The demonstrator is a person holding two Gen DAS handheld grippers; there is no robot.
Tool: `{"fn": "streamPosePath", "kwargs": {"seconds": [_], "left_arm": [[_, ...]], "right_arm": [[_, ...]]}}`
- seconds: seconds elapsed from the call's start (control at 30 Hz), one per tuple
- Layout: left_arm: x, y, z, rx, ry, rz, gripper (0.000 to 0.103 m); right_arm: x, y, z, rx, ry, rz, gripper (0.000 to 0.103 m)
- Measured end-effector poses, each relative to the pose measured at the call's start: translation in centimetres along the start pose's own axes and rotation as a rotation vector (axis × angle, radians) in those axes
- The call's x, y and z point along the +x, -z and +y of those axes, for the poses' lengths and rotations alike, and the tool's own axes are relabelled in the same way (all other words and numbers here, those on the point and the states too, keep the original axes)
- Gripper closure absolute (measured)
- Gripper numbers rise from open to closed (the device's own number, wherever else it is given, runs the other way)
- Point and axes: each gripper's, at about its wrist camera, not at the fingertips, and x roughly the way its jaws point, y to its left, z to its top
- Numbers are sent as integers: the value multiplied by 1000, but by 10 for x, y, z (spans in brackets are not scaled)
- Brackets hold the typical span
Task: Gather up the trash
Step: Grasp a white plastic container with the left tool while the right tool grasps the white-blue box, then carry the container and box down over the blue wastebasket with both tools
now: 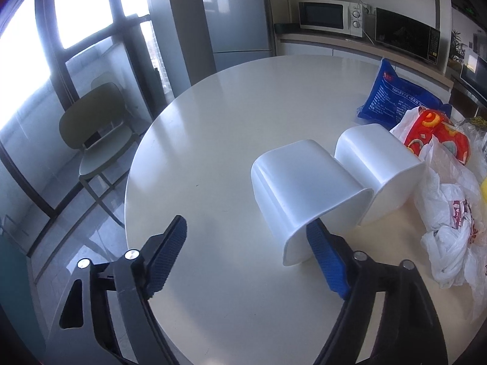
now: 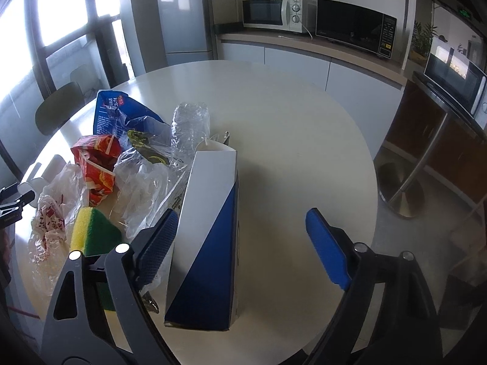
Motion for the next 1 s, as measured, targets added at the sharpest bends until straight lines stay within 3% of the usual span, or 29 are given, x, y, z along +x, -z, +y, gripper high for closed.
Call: {"fn": "streamPosePath", "kwargs": {"seconds": [0.07,0.13,0.17,0.3,1.0], "left_arm": [[4,-1,0,-7,15,13,45],[5,1,1,-6,21,13,62],[5,2,0,-1,25,13,74],[7,3,1,1,55,27,98],[-26,-6,8,-43,88,-52,101]], "right_arm": [[6,1,-2,12,-24,20,48],[10,3,-4,32,-54,41,70],[12,4,-5,36,-61,49,74],[8,7,-7,44,-63,39,74],[-50,7,-7,3,-76,-64,74]]}}
